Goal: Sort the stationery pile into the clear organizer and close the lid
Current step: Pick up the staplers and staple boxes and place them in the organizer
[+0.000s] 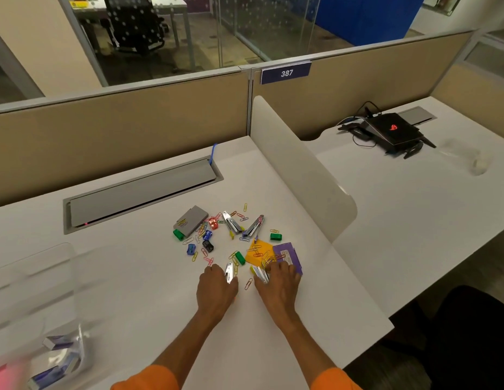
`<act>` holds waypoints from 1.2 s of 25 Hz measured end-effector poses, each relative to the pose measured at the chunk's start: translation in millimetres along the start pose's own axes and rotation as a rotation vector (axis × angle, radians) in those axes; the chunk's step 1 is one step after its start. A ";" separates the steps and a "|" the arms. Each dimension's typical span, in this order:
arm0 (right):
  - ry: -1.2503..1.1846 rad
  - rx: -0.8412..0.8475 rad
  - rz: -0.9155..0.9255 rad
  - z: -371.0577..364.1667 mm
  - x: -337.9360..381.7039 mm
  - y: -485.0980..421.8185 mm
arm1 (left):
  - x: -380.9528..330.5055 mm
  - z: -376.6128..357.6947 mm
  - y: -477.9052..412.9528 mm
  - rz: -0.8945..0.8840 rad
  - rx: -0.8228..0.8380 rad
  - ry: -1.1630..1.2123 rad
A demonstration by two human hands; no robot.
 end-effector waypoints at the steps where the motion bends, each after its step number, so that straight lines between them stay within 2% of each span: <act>1: 0.024 -0.002 0.001 0.1 0.5 -0.3 | -1.4 -0.6 -0.4 0.005 0.005 -0.009; 12: 0.091 0.038 0.009 -14.4 -2.8 -4.5 | -8.7 3.5 -1.5 0.012 0.058 -0.046; 18: -0.002 0.024 0.037 -1.5 0.1 -6.3 | 5.5 16.9 -3.6 0.133 0.019 0.284; 19: -0.073 0.034 0.020 0.3 0.4 -7.7 | 7.5 19.2 -3.6 0.152 0.014 0.371; 21: -0.280 0.171 -0.046 7.9 1.8 -12.3 | 10.0 23.9 -2.1 0.208 0.019 0.592; 25: -0.796 0.475 -0.217 27.9 8.7 -19.8 | 2.8 28.0 0.2 0.385 0.093 1.233; 27: -1.063 0.620 -0.323 35.1 15.5 -16.8 | -3.8 34.2 1.6 0.400 0.089 1.496; 30: -1.311 0.726 -0.394 38.3 22.6 -14.5 | -10.6 41.7 1.9 0.346 0.142 1.648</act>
Point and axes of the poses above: each hand's wrist, its own y-axis away from the middle knuckle, its own z-axis out of the back of the hand, x = y × z, the point moved 5 cm from there along -y, towards the middle knuckle, and after that the axes turned 9 degrees about -z, right-handed, at the moved point
